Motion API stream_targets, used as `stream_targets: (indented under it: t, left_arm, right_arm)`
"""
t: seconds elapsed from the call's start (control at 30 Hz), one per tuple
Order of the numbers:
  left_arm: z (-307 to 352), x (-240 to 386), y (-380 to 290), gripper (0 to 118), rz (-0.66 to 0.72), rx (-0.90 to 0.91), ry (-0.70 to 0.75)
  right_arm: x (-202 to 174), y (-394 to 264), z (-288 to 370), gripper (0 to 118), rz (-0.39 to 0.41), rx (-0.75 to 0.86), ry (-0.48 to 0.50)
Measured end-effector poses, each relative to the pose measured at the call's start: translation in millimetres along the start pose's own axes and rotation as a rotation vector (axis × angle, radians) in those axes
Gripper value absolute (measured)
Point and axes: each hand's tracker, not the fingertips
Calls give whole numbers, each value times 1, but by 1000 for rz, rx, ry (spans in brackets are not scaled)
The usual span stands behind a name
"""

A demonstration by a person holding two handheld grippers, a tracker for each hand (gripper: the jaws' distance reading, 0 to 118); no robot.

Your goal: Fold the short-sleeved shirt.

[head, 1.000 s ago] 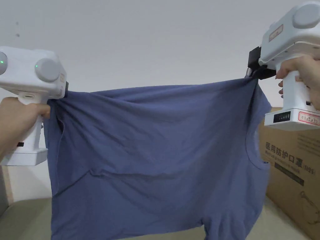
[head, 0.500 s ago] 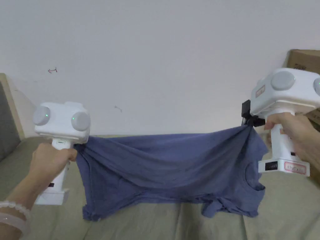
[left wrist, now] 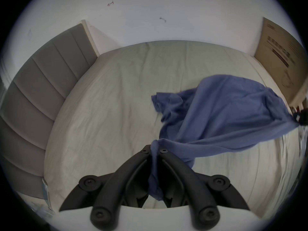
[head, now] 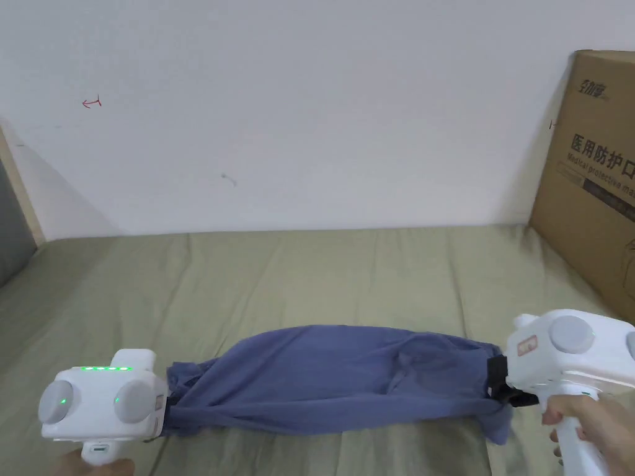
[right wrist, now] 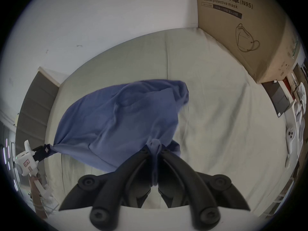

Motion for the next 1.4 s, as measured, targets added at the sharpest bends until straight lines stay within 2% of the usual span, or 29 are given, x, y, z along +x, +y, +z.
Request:
stream_targets:
  t: [0.03, 0.17, 0.27, 0.33, 0.4, 0.53, 0.7, 0.73, 0.77, 0.8, 0.83, 0.87, 0.9, 0.97, 1.03, 1.07, 1.1, 1.13, 1.17, 1.23, 1.4]
  left_arm:
    - [15, -2, -12, 3, -32, 20, 3]
    - [78, -14, -65, 3, 3, 48, -20]
    - [119, -24, -112, 3, -13, 47, -34]
    - [144, -28, -146, 3, -43, 32, -21]
    - [166, -31, -181, 3, -58, 17, -22]
    - [195, -35, -241, 3, -71, -22, -9]
    - [202, -34, -282, 4, -90, -42, 3]
    - [201, -36, -285, 7, -70, -36, -10]
    - [201, -37, -282, 18, -54, -57, -20]
    - [204, -36, -281, 39, -25, -75, -18]
    - [208, -38, -280, 71, 3, -49, -40]
    - [213, -39, -278, 83, 19, -22, -71]
    - [218, -42, -273, 86, 45, 7, -98]
    - [228, -39, -259, 87, 67, 25, -110]
    - [236, -35, -245, 85, 80, 83, -126]
    - [237, -31, -241, 77, 84, 100, -128]
    - [237, -27, -237, 60, 93, 119, -132]
    - [235, -21, -234, 20, 92, 111, -131]
    - [230, -18, -233, 0, 97, 110, -134]
    - [224, -7, -237, 0, 122, 106, -161]
    - [201, 2, -237, 0, 150, 51, -204]
  right_arm:
    - [2, -17, 15, 5, 10, 18, 22]
    - [14, -89, 68, 5, 9, 11, 67]
    - [22, -154, 104, 5, 53, -16, 68]
    - [30, -198, 124, 5, 53, -41, 91]
    - [37, -236, 141, 5, 17, -69, 107]
    - [41, -305, 161, 5, 63, -100, 51]
    - [43, -343, 165, 5, 40, -114, 73]
    - [42, -343, 164, 6, 45, -95, 67]
    - [40, -341, 163, 8, 52, -88, 48]
    - [36, -337, 164, 22, 60, -75, 14]
    - [37, -331, 164, 53, 67, -38, 0]
    - [35, -327, 166, 71, 87, -12, 11]
    - [30, -320, 170, 76, 109, 18, 12]
    - [25, -305, 174, 76, 158, 81, 4]
    - [10, -292, 178, 75, 197, 140, -8]
    - [5, -288, 179, 72, 213, 161, 1]
    - [0, -284, 178, 63, 226, 189, 8]
    - [-5, -282, 176, 33, 231, 221, 6]
    - [-11, -282, 172, 6, 232, 246, -3]
    - [-18, -288, 159, 1, 208, 265, -53]
    - [-29, -297, 126, 1, 182, 219, -5]
